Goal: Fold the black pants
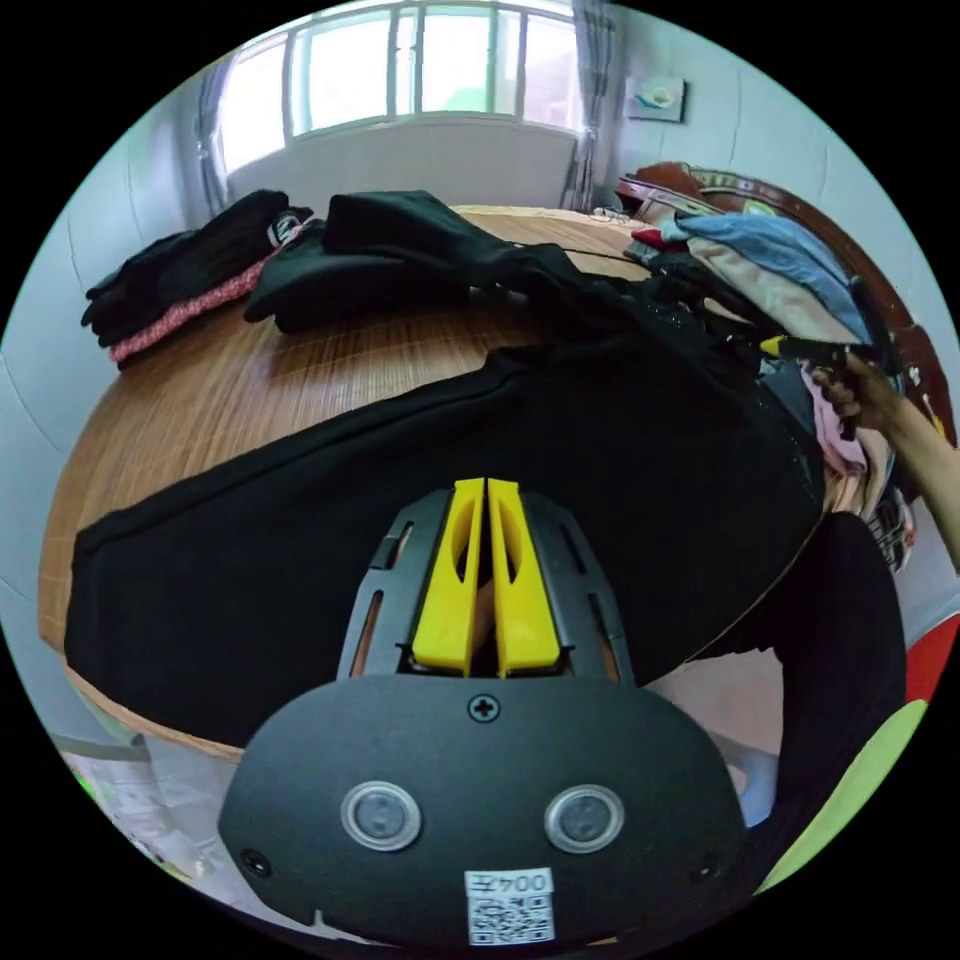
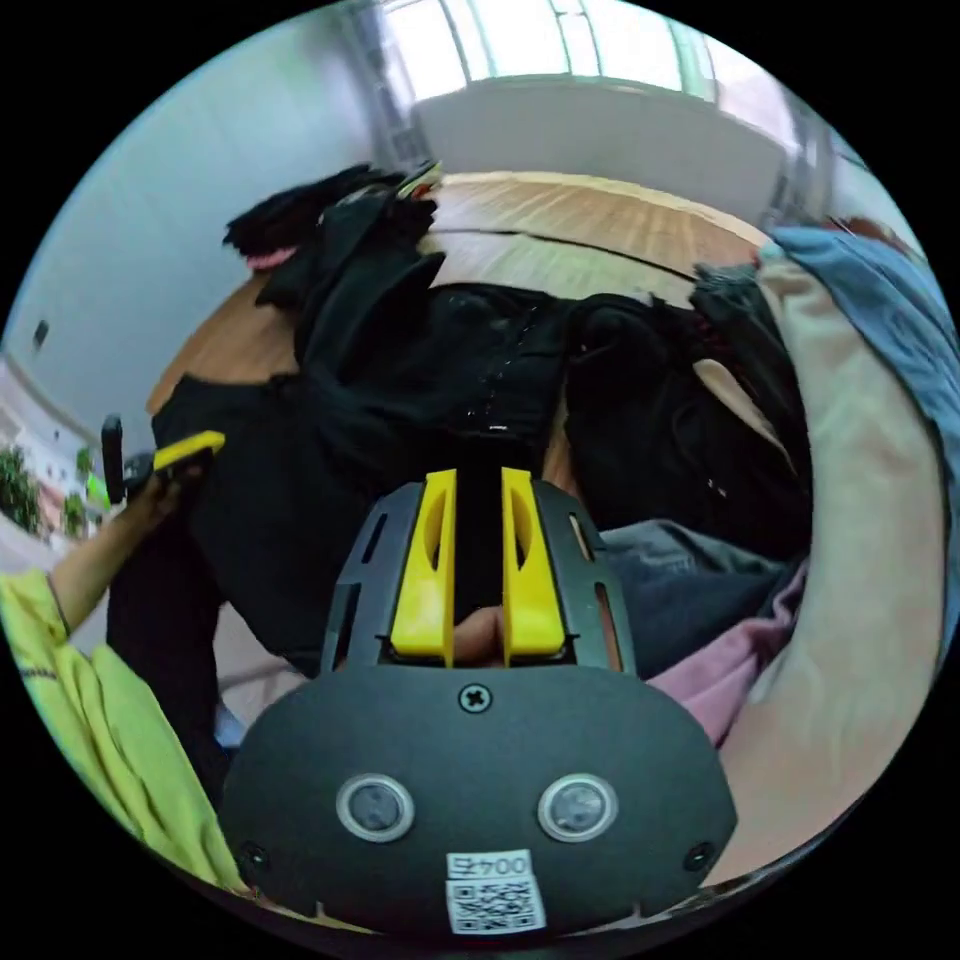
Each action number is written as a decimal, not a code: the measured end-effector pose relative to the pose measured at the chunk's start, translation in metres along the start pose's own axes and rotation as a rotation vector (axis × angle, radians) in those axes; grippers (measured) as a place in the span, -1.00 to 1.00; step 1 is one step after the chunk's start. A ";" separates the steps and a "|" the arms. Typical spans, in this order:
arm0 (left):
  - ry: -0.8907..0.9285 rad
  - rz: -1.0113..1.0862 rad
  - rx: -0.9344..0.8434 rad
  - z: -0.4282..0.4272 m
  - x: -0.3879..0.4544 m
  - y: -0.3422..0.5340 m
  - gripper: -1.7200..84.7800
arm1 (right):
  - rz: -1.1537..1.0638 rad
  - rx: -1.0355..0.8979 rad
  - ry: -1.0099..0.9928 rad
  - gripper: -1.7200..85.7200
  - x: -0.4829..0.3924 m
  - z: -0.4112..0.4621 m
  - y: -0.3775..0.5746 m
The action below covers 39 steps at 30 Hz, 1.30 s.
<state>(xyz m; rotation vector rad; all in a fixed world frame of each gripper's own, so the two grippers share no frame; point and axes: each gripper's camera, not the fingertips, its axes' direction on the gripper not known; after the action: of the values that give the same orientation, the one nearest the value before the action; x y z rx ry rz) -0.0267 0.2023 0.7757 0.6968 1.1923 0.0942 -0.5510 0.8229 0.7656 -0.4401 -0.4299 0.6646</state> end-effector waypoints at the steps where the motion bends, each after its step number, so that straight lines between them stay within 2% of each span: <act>1: 0.028 -0.018 0.003 -0.001 -0.003 0.000 -0.94 | -0.098 -0.063 0.000 -0.77 0.000 0.009 -0.010; 8: 0.127 -0.086 0.010 -0.005 -0.007 -0.005 -0.95 | -0.377 -0.302 -0.004 -0.70 0.005 0.047 -0.058; 12: 0.122 -0.087 0.015 -0.010 0.005 -0.009 -0.95 | -0.408 -0.384 -0.041 -0.69 0.009 0.059 -0.074; 16: 0.118 -0.087 0.018 -0.016 0.017 -0.011 -0.96 | -0.445 -0.426 -0.093 -0.82 0.009 0.052 -0.080; 22: 0.110 -0.091 0.026 -0.024 0.035 -0.012 -0.96 | -0.480 -0.271 -0.145 -0.87 -0.017 0.004 -0.056; 27: 0.093 -0.084 0.030 -0.031 0.051 -0.013 -0.96 | -0.555 -0.083 -0.074 -0.88 -0.076 -0.047 -0.012; 29: 0.088 -0.083 0.032 -0.033 0.057 -0.013 -0.96 | -0.592 0.000 -0.004 -0.88 -0.113 -0.067 0.012; 33: 0.079 -0.080 0.035 -0.038 0.069 -0.013 -0.96 | -0.596 0.035 0.180 -0.88 -0.147 -0.062 0.029; 39: 0.075 -0.080 0.037 -0.043 0.083 -0.012 -0.96 | -0.395 0.014 0.366 -0.86 -0.138 -0.023 -0.005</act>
<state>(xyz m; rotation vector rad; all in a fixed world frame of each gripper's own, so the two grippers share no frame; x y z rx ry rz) -0.0348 0.2466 0.6927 0.6817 1.2956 0.0317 -0.6348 0.7216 0.7166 -0.4370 -0.1550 0.1963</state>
